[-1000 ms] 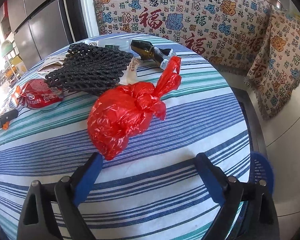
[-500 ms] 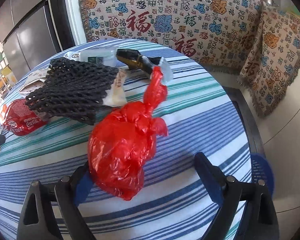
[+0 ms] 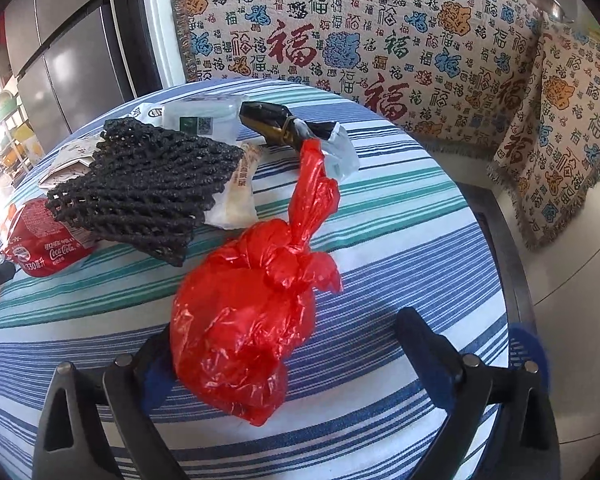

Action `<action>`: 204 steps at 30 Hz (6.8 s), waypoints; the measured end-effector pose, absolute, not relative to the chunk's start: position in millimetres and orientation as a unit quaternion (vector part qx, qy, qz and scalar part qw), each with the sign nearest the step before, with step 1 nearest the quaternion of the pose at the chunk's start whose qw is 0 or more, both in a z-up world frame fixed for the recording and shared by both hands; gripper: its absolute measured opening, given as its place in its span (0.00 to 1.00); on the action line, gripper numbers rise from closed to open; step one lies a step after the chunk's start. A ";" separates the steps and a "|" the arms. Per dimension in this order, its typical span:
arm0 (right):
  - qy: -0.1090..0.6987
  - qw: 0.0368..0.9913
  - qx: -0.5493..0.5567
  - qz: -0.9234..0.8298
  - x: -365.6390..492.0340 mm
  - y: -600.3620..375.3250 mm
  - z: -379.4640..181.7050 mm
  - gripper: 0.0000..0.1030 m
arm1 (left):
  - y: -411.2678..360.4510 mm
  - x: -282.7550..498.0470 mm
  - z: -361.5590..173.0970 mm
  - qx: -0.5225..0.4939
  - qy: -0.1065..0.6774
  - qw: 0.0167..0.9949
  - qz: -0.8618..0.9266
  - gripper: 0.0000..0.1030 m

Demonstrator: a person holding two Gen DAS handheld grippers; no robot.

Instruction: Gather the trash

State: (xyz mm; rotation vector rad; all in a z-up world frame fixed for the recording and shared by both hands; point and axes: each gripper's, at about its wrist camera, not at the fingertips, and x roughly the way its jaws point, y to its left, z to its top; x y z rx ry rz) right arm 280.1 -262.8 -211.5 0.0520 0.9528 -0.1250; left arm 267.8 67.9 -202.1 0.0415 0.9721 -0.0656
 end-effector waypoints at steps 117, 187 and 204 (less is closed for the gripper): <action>0.360 0.932 -0.004 0.036 169.9 -272.8 -159.5 0.69 | -6.3 206.4 -168.1 -0.020 0.434 0.897 -0.074 0.90; 0.411 0.909 -0.054 0.038 198.5 -223.2 -202.1 0.69 | 48.7 286.3 -200.6 0.020 0.463 0.886 -0.034 1.00; 0.413 0.908 -0.051 0.041 201.2 -223.8 -203.0 0.69 | 48.7 286.3 -200.6 0.020 0.463 0.886 -0.034 1.00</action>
